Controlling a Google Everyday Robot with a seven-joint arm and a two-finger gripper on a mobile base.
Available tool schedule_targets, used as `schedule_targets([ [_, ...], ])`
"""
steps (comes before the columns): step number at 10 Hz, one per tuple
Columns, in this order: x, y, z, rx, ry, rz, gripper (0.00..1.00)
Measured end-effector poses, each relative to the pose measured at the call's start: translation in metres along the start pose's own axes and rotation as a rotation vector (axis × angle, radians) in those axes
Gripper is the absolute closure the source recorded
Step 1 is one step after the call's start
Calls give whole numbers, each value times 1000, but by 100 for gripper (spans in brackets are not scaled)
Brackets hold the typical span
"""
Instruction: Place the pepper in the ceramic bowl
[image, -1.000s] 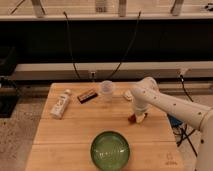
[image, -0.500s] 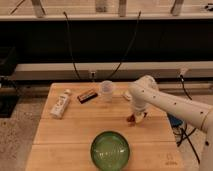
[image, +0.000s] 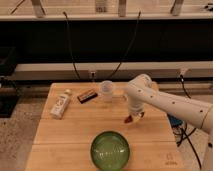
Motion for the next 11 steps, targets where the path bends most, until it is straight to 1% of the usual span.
schedule_targets([
  [3,-23,1,-12,5,3,-33,99],
  [6,-37,10,-16,6,9,-63,99],
  [8,-57,12,-21,18,10,-97,99],
  [10,-68,16,-25,20,11,-116,99],
  [11,-69,16,-24,20,13,-121,99],
])
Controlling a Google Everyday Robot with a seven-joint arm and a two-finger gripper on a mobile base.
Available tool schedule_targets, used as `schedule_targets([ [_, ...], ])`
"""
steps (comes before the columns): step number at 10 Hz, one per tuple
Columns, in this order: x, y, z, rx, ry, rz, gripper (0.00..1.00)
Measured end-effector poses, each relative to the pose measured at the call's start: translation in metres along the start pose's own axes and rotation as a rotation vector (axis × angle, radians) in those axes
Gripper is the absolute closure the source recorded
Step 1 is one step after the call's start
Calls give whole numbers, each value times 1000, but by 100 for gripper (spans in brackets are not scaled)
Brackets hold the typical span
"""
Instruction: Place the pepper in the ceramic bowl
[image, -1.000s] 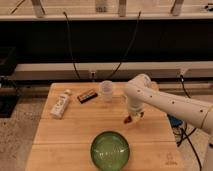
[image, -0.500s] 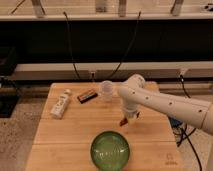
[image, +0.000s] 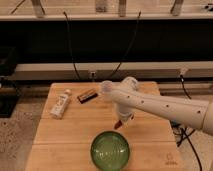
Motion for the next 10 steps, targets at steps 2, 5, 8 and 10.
schedule_targets([
  [2,-14,5,-2,4,-1,-30,99],
  [5,-25,12,-5,5,3,-56,99],
  [8,-39,12,-7,5,9,-92,99],
  [10,-42,16,-8,5,13,-103,99],
])
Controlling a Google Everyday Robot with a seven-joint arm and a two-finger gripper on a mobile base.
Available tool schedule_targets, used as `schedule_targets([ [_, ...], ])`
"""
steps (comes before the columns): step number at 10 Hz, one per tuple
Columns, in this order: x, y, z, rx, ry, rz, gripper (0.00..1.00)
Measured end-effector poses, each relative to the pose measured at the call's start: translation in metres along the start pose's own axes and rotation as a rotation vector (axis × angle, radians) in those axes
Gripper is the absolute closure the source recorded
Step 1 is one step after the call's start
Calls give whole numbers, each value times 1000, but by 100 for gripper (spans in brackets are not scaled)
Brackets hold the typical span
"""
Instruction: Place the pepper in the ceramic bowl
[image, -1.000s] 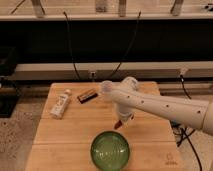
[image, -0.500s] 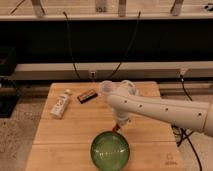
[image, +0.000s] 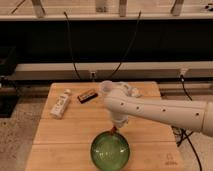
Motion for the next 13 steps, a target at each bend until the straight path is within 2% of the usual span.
schedule_targets([
  [13,-24,5,-4,4,12,-70,99],
])
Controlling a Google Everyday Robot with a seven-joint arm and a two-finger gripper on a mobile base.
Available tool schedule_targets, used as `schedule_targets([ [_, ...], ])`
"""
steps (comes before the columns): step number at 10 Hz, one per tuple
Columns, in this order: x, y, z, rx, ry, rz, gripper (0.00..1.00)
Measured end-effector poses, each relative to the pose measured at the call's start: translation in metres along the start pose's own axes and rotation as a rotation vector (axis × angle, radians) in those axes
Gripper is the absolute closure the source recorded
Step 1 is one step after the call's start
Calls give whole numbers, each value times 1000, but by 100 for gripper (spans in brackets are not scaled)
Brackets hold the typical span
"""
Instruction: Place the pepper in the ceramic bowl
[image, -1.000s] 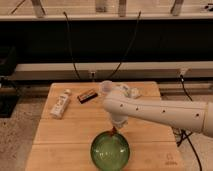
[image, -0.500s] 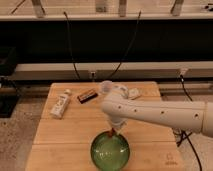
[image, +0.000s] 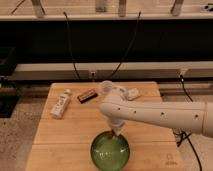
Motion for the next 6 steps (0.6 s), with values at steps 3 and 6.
schedule_targets([
  [3,-5,0,-1,-1,3,-16,99],
  [6,-11,0,-1,-1,6,-35,92],
])
